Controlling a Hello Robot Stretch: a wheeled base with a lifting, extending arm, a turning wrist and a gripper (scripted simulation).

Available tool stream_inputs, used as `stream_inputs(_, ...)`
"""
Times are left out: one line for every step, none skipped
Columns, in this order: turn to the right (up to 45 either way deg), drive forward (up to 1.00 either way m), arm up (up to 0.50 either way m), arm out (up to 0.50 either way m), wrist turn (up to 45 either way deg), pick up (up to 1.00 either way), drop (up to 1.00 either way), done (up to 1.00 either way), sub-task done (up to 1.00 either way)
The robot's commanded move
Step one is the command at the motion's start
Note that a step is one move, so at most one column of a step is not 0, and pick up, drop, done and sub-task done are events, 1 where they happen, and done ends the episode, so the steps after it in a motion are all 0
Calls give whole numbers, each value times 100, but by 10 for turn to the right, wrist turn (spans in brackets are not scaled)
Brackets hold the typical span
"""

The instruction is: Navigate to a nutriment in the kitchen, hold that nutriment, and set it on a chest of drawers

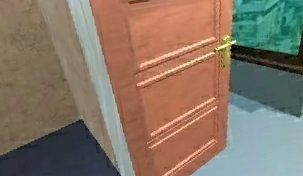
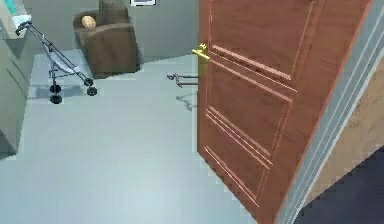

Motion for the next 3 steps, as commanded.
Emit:
stream_inputs(450, 0, 0, 0, 0, 0, 0, 0, 0)
stream_inputs(120, 0, 0, 0, 0, 0, 0, 0, 0)
stream_inputs(0, 90, 0, 0, 0, 0, 0, 0, 0)
